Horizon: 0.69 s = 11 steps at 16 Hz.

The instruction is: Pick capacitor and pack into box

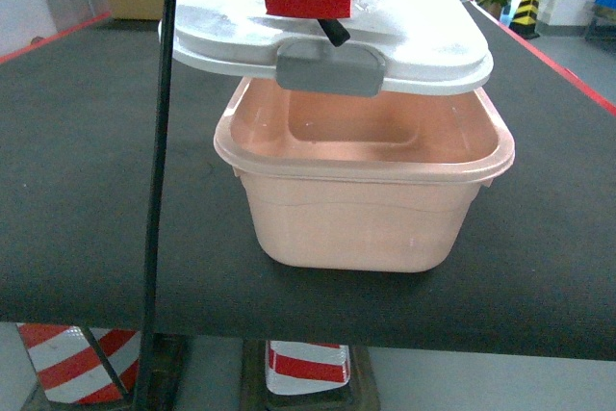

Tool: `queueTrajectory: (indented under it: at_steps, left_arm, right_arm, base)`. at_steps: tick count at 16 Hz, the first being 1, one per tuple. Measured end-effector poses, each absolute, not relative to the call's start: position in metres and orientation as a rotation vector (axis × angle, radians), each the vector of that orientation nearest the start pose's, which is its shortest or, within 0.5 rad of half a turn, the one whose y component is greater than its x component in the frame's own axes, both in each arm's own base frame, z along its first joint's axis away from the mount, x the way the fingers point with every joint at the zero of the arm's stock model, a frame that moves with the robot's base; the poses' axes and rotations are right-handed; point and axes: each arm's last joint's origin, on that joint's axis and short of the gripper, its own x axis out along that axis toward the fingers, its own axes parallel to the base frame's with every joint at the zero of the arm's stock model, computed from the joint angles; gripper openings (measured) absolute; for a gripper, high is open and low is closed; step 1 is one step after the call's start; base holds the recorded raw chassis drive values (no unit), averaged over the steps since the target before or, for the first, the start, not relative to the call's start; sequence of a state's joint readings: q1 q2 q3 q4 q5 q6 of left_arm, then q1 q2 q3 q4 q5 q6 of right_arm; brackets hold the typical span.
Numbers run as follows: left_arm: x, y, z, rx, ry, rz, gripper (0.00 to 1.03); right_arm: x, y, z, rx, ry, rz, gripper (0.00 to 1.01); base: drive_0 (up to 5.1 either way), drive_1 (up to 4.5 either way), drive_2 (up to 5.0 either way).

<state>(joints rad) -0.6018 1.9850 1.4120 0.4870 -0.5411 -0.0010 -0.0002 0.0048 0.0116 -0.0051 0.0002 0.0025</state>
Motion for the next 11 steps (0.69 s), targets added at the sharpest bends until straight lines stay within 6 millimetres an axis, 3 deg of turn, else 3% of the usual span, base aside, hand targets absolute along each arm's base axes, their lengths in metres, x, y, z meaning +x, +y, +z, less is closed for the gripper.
queueTrajectory:
  at_steps: [2,5,11]
  left_arm:
    - [0.383,-0.256,0.245,0.021,0.092,-0.096,0.02]
    - [0.380,-0.267,0.215,0.028,0.163,-0.127,0.02]
    - [0.383,-0.260,0.207,0.028,0.184,-0.111,0.02]
  right_arm:
    - [0.097,0.000,0.167,0.002,-0.002,-0.001,0.98]
    - [0.097,0.000,0.167,0.002,-0.001,0.000,0.98]
    - [0.097,0.000,0.167,0.002,-0.002,0.000,0.98]
  base:
    - [0.0,0.00,0.0]
    - [0.0,0.00,0.0]
    - [0.0,0.00,0.0]
